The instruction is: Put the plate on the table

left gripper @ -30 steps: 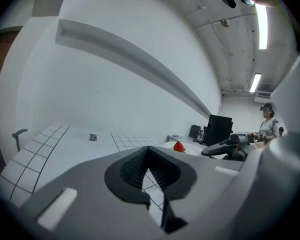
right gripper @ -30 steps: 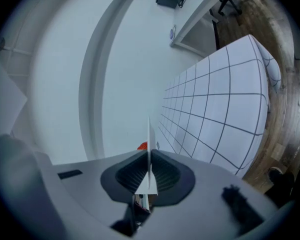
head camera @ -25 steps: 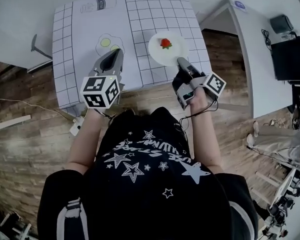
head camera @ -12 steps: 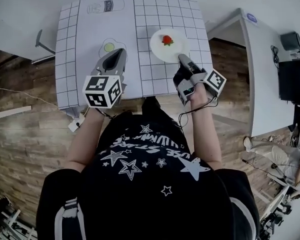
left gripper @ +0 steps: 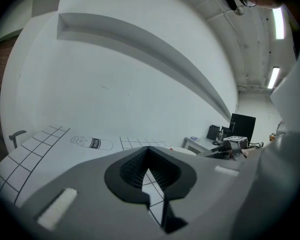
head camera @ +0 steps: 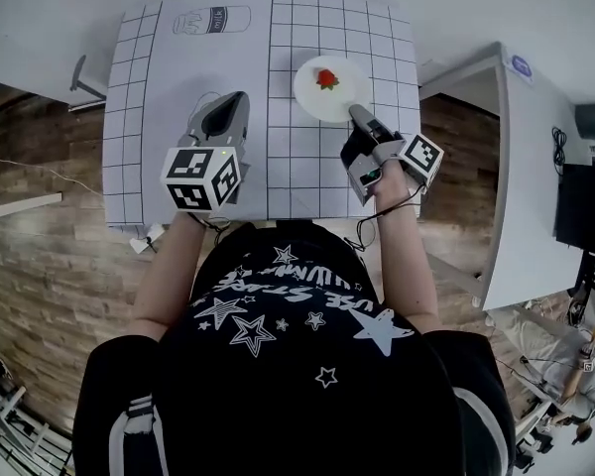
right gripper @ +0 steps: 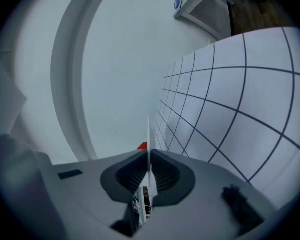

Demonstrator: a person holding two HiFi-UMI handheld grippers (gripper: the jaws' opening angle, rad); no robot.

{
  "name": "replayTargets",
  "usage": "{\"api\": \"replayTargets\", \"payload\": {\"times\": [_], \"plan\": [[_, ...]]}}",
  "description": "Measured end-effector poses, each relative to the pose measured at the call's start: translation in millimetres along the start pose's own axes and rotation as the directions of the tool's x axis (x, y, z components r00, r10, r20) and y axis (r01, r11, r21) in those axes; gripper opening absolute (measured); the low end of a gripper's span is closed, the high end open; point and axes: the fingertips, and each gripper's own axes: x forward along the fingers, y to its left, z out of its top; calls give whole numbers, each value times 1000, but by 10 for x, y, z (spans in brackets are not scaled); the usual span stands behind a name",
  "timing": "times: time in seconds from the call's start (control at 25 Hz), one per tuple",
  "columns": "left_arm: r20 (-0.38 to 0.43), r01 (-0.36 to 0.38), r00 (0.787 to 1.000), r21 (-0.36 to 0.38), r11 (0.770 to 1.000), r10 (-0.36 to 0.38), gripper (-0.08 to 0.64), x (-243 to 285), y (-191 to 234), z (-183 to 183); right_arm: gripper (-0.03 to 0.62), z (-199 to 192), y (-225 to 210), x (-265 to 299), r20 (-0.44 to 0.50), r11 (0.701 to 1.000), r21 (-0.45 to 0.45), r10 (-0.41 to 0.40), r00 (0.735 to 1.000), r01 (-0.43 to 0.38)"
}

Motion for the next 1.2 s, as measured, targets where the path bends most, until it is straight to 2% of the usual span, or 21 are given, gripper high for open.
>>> {"api": "replayTargets", "payload": {"times": [0.32, 0.84, 1.04, 1.2], "plan": [[-22, -40, 999, -1, 999, 40, 9, 299, -3, 6, 26, 126, -284, 284, -96, 999, -11, -54, 994, 53], [-40, -77, 996, -13, 997, 77, 9, 584, -19, -81, 26, 238, -502, 534, -192, 998, -12, -63, 979, 62], [-52, -83, 995, 0, 997, 83, 9, 648, -29, -114, 25, 222, -534, 616, -228, 998, -29, -65, 972, 60], [-63, -97, 993, -11, 995, 96, 9, 677, 0, -156, 25, 217, -589, 627, -249, 994, -65, -106, 963, 93]]}}
